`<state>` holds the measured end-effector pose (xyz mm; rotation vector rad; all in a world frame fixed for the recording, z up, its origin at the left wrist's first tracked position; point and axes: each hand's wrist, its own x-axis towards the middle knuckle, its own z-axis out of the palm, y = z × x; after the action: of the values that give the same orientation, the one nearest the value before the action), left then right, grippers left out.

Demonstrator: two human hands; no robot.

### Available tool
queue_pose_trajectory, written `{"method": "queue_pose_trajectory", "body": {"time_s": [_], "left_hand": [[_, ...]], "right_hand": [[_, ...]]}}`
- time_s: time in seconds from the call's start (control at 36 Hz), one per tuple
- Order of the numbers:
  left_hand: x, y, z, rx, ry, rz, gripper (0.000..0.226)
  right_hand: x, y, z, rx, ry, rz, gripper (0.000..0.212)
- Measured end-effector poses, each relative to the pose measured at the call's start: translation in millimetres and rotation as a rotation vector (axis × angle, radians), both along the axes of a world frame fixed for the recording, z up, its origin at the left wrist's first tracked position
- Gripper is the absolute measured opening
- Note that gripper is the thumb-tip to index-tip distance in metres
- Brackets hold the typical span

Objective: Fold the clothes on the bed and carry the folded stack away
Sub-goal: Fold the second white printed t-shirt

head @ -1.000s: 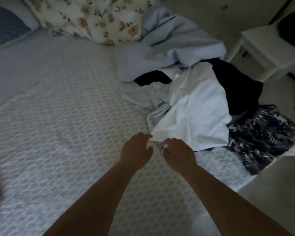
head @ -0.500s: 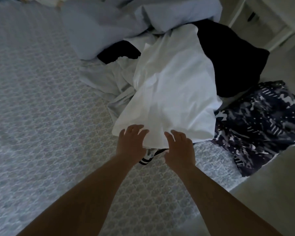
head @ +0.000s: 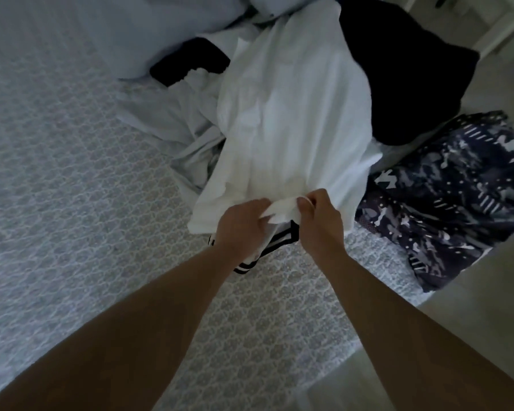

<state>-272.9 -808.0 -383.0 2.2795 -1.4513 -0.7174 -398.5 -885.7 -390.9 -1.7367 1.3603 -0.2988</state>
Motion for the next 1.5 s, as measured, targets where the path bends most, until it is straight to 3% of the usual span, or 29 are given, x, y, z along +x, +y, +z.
{"method": "queue_pose_trajectory", "body": {"time_s": [0.08,0.19,0.36,0.47,0.58,0.75,0.83,0.89,1.0,1.11,1.17,1.22,1.31,1.36,1.42,1.5], "left_hand": [[10.2,1.3,30.9,0.031,0.154,0.095,0.021],[25.6,8.6,91.2,-0.006,0.26,0.147,0.02],[60.3,40.5,189.1,-0.122,0.452,0.252,0.025],[93.9,82.9,259.6,-0.221,0.488,0.337,0.028],[136.5,142.8,333.0,-0.39,0.397,0.391,0.013],[196.2,241.5,418.8,-0.558,0.296,0.54,0.017],[218.0,287.1,451.1,-0.636,0.283,0.644,0.029],[228.3,313.7,471.5,-0.669,0.264,0.677,0.032],[240.1,359.8,505.9,-0.716,0.194,0.786,0.039],[261.4,413.0,522.1,-0.759,-0.092,0.95,0.033],[260.5,430.3,525.9,-0.855,-0.217,0.876,0.041],[244.0,437.1,531.0,-0.872,-0.294,0.626,0.05],[224.8,439.3,528.6,-0.581,-0.454,0.357,0.061],[221.3,448.9,527.0,-0.529,-0.394,0.423,0.045],[223.6,463.6,529.0,-0.683,-0.268,0.502,0.028],[222.6,478.4,537.5,-0.749,-0.346,0.503,0.033]], "right_hand": [[-3.2,2.3,38.3,0.017,-0.118,-0.006,0.024],[0.2,8.4,98.8,-0.19,0.118,0.327,0.045],[34.5,17.0,183.4,-0.608,0.269,0.565,0.021],[54.5,33.7,244.3,-0.727,0.344,0.5,0.012],[75.8,62.1,303.9,-0.803,0.358,0.36,0.008],[119.8,122.8,387.2,-0.874,0.285,0.272,0.013],[138.5,149.2,423.3,-0.768,0.135,0.221,0.016],[155.4,167.0,444.1,-0.72,0.091,0.279,0.014],[194.2,213.6,489.7,-0.572,-0.111,0.35,0.029],[224.5,262.8,533.8,-0.473,-0.214,0.578,0.025],[238.8,289.9,549.2,-0.481,-0.209,0.683,0.019],[253.8,315.6,560.8,-0.465,-0.221,0.76,0.011],[272.1,353.1,575.6,-0.513,-0.269,0.87,0.007],[276.4,372.2,581.8,-0.56,-0.309,0.94,0.009],[277.9,380.7,585.8,-0.633,-0.317,0.974,0.013],[277.2,380.0,586.0,-0.788,-0.258,0.993,0.013]]}}
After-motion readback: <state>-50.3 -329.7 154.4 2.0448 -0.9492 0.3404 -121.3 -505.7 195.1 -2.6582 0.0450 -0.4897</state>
